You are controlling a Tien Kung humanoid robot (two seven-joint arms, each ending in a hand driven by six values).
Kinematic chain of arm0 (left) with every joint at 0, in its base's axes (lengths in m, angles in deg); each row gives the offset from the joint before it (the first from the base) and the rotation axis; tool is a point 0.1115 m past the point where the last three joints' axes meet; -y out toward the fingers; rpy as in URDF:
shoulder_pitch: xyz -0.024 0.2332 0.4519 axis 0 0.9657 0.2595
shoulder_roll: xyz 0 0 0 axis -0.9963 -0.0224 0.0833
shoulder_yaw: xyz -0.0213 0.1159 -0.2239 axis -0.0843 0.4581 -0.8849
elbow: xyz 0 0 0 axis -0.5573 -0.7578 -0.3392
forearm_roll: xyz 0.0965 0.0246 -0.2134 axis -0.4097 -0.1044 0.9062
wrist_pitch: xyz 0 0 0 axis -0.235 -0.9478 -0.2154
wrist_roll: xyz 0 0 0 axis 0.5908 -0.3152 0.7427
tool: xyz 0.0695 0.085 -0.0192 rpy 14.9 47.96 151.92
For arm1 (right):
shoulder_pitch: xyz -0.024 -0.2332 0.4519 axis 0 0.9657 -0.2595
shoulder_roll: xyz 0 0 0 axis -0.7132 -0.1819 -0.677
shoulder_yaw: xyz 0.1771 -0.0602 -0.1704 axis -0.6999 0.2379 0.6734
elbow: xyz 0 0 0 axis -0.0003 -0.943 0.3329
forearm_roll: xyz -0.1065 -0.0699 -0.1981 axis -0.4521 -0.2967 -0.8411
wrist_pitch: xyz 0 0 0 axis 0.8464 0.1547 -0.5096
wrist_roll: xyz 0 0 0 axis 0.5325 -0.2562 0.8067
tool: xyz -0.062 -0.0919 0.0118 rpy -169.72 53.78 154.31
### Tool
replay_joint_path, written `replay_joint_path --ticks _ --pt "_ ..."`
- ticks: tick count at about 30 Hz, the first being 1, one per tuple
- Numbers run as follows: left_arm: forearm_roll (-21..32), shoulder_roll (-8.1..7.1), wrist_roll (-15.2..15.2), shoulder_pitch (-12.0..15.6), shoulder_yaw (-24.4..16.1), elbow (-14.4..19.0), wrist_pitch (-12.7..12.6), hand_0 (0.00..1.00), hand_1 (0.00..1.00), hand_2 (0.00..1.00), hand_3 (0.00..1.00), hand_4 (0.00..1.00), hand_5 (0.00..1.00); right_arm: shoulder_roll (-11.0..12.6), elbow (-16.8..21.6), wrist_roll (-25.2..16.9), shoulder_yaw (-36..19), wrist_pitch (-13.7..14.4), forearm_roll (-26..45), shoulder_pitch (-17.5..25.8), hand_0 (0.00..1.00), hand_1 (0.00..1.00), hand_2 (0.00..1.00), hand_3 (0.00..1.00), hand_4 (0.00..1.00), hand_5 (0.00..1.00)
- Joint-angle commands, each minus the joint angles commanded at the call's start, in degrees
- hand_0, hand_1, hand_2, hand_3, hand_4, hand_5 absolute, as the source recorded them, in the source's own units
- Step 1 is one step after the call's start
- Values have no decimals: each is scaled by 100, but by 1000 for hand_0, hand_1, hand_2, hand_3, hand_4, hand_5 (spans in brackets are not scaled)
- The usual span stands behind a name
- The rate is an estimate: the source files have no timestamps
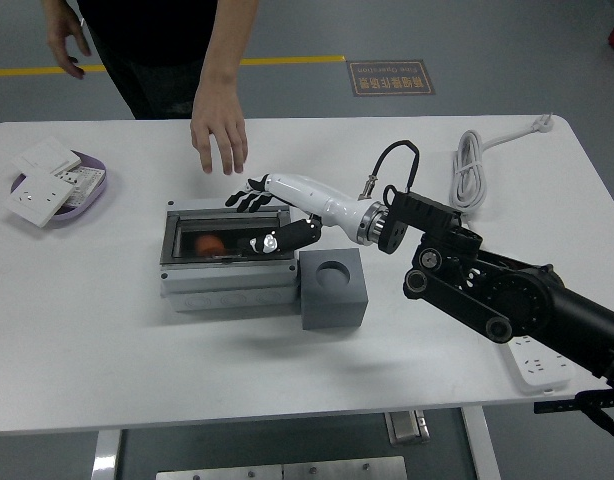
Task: Pick up the cylinder from the cube,place it in the box,flap close box
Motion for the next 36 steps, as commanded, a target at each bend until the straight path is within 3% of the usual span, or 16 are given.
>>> replay_joint_path --ticks 8,15,24,30,36 --pt "29 0 -27 37 -28 0 -1 614 594 599 586 655 207 312 264 89 -975 8 -276 529 725 652 679 742 772 329" --pt "186 18 -31 112 63 0 3 614 594 599 586 656 208 350 531 70 -1856 101 -313 1206 726 651 679 741 771 328" --pt "391 29 -9 125 254 0 10 614 594 599 585 654 208 61 769 -291 -2601 318 292 1993 724 651 678 737 771 329" --pt "673 21 68 185 558 0 24 613 594 599 586 654 207 -208 945 -566 -2810 372 1077 2673 724 650 677 729 772 330" --pt "889 9 144 284 786 0 39 614 594 599 585 654 208 -246 999 -640 -2831 396 1598 3014 734 659 678 699 771 324"
